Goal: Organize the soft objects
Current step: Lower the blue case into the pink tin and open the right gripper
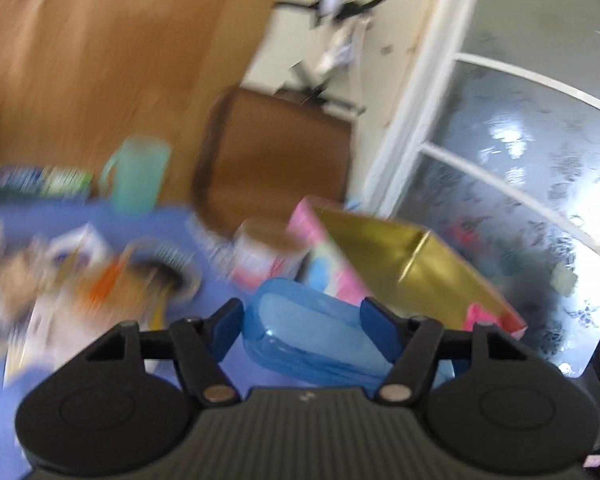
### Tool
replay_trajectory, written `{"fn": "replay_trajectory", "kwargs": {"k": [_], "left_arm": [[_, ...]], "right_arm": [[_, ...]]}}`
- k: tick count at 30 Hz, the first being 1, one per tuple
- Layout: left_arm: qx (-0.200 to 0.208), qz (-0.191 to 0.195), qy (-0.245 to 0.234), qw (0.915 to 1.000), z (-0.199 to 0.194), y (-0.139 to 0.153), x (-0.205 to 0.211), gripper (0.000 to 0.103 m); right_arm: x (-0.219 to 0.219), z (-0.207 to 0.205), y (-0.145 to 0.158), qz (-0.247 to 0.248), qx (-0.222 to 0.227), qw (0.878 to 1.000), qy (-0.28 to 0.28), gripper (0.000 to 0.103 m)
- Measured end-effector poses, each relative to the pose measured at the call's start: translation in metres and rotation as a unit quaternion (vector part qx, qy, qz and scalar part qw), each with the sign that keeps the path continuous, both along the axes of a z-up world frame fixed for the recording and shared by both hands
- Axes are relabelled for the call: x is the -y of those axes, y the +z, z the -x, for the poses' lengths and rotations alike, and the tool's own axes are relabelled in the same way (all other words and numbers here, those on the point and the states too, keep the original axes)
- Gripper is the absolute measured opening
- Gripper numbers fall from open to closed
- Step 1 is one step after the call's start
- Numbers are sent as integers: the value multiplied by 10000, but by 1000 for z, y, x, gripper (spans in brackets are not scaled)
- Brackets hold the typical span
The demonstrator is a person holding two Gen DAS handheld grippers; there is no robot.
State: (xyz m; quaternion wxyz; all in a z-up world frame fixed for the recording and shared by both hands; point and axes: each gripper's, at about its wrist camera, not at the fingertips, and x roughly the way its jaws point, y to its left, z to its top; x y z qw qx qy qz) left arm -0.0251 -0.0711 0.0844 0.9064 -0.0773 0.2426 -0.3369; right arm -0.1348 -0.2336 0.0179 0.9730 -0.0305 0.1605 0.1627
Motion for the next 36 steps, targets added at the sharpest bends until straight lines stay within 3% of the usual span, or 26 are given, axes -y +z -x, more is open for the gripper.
{"fn": "replay_trajectory", "kwargs": {"k": [5, 10, 12, 15, 19, 28, 32, 36], "left_arm": [[434, -211, -545, 9973, -11, 16, 71, 65], [390, -394, -883, 9945, -30, 5, 143, 65], [325, -551, -814, 9946, -33, -3, 163, 65], [211, -671, -690, 9951, -33, -12, 173, 65], [144, -676, -659, 9954, -27, -16, 158, 65], [232, -335, -532, 9978, 0, -13, 96, 66], [254, -202, -217, 9992, 14, -20, 49, 66], [94, -175, 477, 9987, 18, -36, -9, 66]], "right_arm": [[29, -2, 20, 223, 389, 9968, -658, 63], [74, -17, 16, 438, 108, 9884, -1451, 63], [87, -25, 13, 514, -9, 9822, -1804, 64], [103, -33, 6, 644, 34, 9636, -2593, 64], [116, -29, -1, 226, 43, 9615, -2739, 64], [90, -20, 0, 103, 210, 9707, -2391, 63], [71, -17, 11, 52, 400, 9788, -2009, 63], [41, -18, 19, 89, 484, 9881, -1456, 62]]}}
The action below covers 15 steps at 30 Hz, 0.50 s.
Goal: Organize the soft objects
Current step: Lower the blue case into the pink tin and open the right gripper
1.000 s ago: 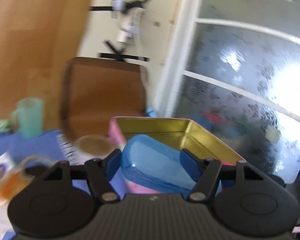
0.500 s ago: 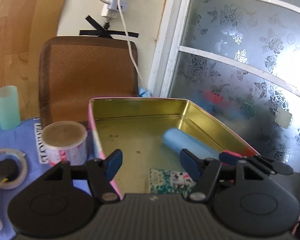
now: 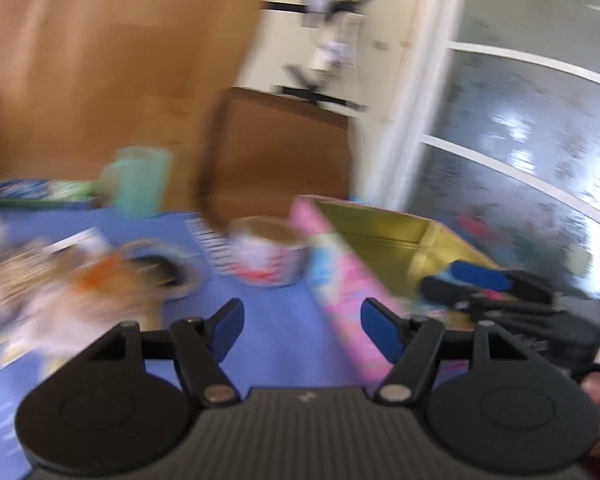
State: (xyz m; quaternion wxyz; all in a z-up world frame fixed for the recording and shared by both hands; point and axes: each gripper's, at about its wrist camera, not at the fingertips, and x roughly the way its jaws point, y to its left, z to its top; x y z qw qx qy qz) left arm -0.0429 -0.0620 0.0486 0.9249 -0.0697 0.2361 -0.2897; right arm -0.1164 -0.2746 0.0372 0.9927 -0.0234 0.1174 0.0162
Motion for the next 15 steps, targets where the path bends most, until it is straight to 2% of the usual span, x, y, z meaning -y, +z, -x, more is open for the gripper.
{"fn": "replay_trajectory", "kwargs": {"k": [4, 9, 11, 12, 15], "left_arm": [[-327, 150, 947, 9949, -7, -18, -62, 66], [-603, 231, 2008, 9775, -20, -44, -119, 66], [-866, 820, 1987, 9728, -25, -49, -140, 66], [-793, 983, 2064, 9703, -23, -49, -147, 68], [-828, 1154, 2088, 9676, -25, -51, -153, 69]], "right_arm": [[-38, -11, 2, 25, -166, 9971, 748, 61], [-75, -51, -8, -609, -865, 9814, 1600, 61], [-90, -74, -14, -782, -1148, 9745, 1763, 61], [-97, -85, -16, -854, -1253, 9717, 1812, 61], [-116, -109, -23, -826, -1481, 9679, 1854, 61]]}}
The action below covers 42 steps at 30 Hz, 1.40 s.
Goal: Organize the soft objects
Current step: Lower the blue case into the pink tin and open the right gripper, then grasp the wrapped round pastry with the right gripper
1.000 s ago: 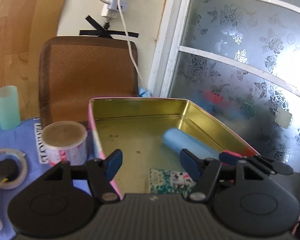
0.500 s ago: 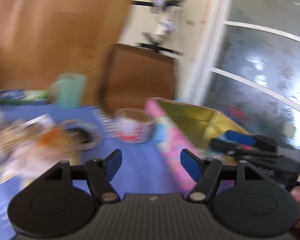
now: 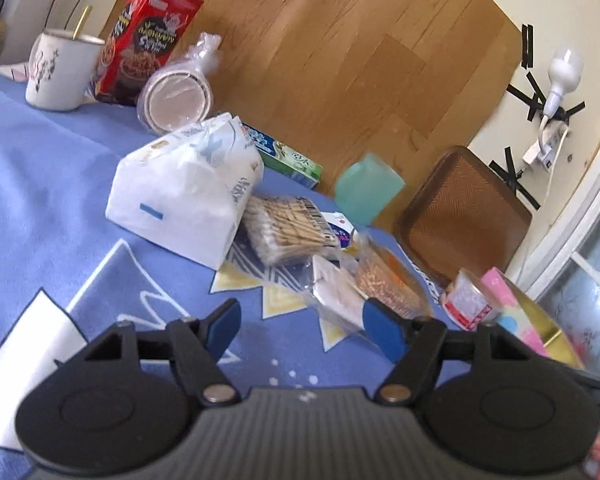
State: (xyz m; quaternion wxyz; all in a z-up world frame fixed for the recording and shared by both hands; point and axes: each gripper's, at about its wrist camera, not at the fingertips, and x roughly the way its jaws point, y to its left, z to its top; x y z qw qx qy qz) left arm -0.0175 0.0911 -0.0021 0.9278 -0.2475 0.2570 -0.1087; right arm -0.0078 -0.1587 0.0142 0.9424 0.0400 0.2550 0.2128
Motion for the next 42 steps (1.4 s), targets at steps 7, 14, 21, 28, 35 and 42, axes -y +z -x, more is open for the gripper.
{"fn": "replay_trajectory", "kwargs": {"k": [7, 14, 21, 28, 35, 42], "left_arm": [[116, -383, -108, 9991, 0, 2, 14, 69], [142, -407, -148, 9990, 0, 4, 14, 70], [-103, -296, -634, 9975, -1, 4, 20, 70], [-221, -279, -1735, 9842, 14, 18, 69, 70], [-714, -270, -2159, 9734, 11, 3, 104, 47], [-26, -647, -2476, 9667, 13, 47, 140, 46]], "right_arm": [[-11, -22, -11, -248, -418, 9988, 10, 13], [13, 8, -11, -134, -349, 9993, 8, 6], [42, 87, -23, 410, -255, 9986, 194, 7], [54, 108, -27, 519, -226, 9980, 285, 31], [28, 83, -34, 853, 116, 9944, 621, 53], [33, 90, -21, 829, 642, 9939, 345, 47]]}}
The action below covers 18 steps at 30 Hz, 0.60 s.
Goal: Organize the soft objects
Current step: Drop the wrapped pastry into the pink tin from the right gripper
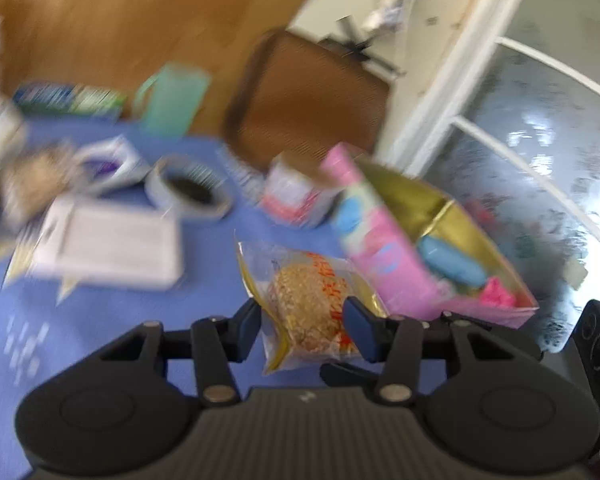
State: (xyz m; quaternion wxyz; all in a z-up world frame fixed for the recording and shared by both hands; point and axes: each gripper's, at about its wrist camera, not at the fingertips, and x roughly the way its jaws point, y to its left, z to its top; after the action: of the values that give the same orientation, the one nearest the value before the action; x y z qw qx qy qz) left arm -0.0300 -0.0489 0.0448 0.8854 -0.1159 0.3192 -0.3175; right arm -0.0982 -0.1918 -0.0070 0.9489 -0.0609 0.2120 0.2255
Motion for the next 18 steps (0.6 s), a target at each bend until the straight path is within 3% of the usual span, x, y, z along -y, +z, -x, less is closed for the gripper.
{"fn": "replay_trajectory", "kwargs": {"k": [3, 8, 11, 15, 18], "left_arm": [[431, -15, -359, 9984, -4, 23, 31, 46], [768, -200, -921, 9926, -17, 38, 97, 46], [886, -397, -1085, 9893, -29, 39, 139, 47], [1147, -899, -884, 9854, -43, 32, 182, 52], [880, -747, -860, 9896, -42, 26, 173, 52]], "right_arm": [[18, 11, 19, -122, 471, 9981, -387, 47], [55, 24, 36, -112, 936, 9887, -1165, 47], [77, 22, 37, 1, 933, 9825, -1610, 47], [94, -5, 38, 370, 759, 9750, -2054, 50], [104, -32, 30, 799, 700, 9600, -2592, 50]]}}
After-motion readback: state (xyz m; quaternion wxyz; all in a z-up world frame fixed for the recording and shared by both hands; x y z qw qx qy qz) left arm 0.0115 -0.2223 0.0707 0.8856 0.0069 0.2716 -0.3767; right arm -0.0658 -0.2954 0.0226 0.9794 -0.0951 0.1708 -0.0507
